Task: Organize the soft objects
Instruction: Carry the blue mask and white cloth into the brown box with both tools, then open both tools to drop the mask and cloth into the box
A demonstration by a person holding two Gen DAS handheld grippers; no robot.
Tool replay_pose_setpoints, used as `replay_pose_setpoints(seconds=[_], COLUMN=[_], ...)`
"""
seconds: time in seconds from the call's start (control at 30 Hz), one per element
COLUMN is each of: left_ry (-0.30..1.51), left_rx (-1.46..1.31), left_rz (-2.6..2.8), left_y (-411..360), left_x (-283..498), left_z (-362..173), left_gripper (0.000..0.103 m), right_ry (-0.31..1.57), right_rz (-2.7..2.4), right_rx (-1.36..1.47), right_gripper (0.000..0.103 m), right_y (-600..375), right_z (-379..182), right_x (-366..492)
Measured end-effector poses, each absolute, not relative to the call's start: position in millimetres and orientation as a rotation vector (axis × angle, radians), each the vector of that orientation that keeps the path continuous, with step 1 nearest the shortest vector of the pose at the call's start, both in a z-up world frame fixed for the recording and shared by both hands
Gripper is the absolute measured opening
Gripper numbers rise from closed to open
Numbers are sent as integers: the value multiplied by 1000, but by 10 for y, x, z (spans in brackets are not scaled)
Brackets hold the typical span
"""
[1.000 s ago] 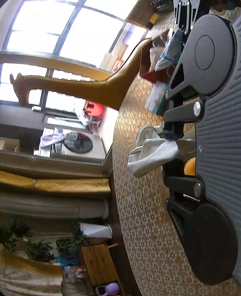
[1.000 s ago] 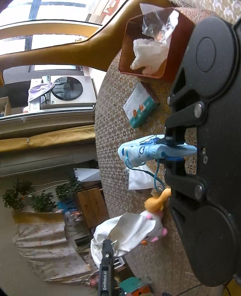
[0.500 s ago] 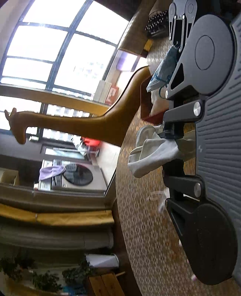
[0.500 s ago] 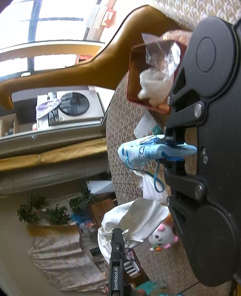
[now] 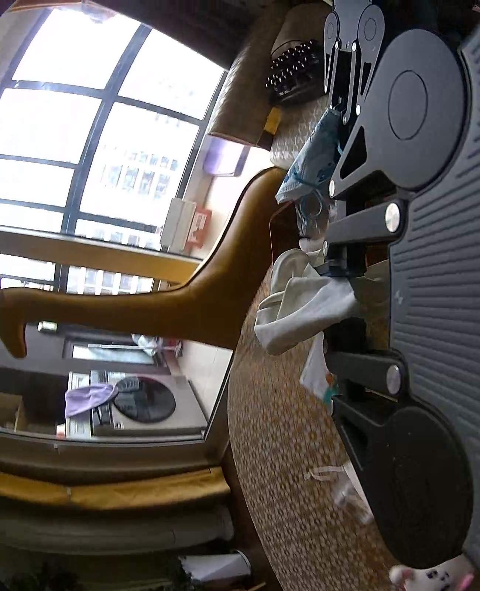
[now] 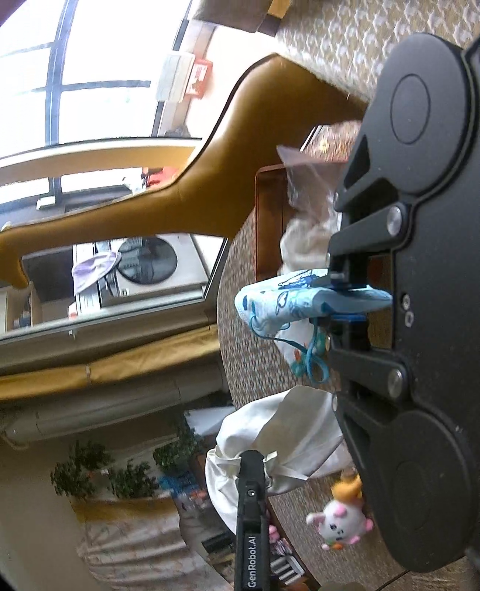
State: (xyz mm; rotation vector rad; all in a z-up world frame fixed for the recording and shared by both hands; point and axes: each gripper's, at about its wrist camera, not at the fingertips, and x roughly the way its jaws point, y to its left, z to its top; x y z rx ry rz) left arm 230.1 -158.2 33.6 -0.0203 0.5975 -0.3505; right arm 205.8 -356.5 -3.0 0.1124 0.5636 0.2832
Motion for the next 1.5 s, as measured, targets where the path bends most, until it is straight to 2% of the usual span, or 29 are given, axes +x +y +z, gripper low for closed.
replay_pose_setpoints(seconds=[0.37,0.67,1.27,1.5], left_ry=[629,703,841,902], left_rx=[17,49,93,116], left_rz=[-413,-425,-386,-378], left_y=[-2200,-2537,-2785,-2838], left_x=[2728,3141,3704,3821], left_z=[276,-33,-649,-838], left_gripper=[19,18,18,18], right_ry=[591,667,779,804], right_rz=[188,164,162,154], right_rx=[121,123,103,71], right_gripper=[12,12,12,16], right_y=[-3991,-4068,-3959,-3963], right_z=[-177,-442,-763,-810], right_x=[2381,2719,3156,3210])
